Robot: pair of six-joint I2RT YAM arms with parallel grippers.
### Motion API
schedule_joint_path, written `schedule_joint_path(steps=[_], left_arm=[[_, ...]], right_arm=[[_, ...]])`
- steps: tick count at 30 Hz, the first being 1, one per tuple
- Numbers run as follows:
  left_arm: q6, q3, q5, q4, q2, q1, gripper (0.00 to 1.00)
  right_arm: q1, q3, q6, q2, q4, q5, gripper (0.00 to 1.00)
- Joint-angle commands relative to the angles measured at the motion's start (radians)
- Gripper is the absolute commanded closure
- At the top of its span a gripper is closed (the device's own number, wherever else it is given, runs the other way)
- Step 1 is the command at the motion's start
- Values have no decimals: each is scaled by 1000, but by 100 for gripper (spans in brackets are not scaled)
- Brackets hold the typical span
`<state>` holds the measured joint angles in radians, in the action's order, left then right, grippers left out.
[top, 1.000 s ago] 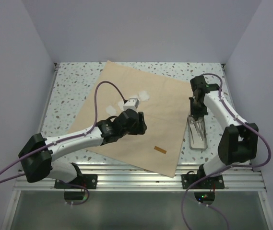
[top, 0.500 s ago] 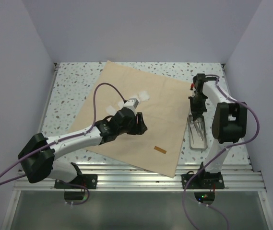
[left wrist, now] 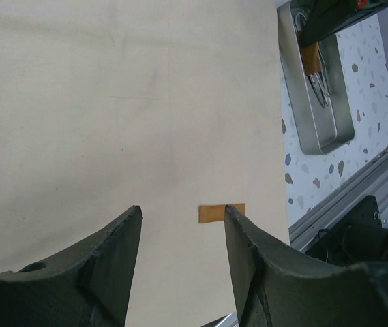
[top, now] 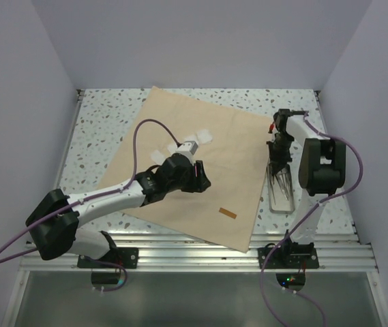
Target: Prepare the surgical pack
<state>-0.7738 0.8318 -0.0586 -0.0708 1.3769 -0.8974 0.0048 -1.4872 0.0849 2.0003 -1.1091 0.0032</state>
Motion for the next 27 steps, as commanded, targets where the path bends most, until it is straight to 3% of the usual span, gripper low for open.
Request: schedule_joint_path(steps=[1,8,11,12,14,19,21,24,26,27], left_arm=[[8,-13,13,49,2,8,44],[11,-20,14,49,-4,14,44],[8,-30,22,54,-4,14,45],[7,-30,25,55,-4,15,45],[8,-31,22,55,-7,15,44],[5,-39,5,40,-21,17,45],[-4,-40,3,28,-24,17,44],[-47,-39,13,13,-9,15,40],[-195,-24,-64,-85,17,12,42],[-273,13,-99,-216,61,11,42]], right_arm=[[-2,-30,-17,20,-29,-38,98],[-2,-22,-10,29,-31,-12,88],[0,-22,-1,26,-34,29,79],[-2,-22,6,25,-37,61,70],[-3,-25,10,9,-41,87,69],[9,-31,59,-116,-61,213,59],[53,-16,68,-184,-49,190,57],[155,19,117,-287,-17,155,53],[184,47,157,-349,9,135,52],[185,54,171,-376,38,135,52]])
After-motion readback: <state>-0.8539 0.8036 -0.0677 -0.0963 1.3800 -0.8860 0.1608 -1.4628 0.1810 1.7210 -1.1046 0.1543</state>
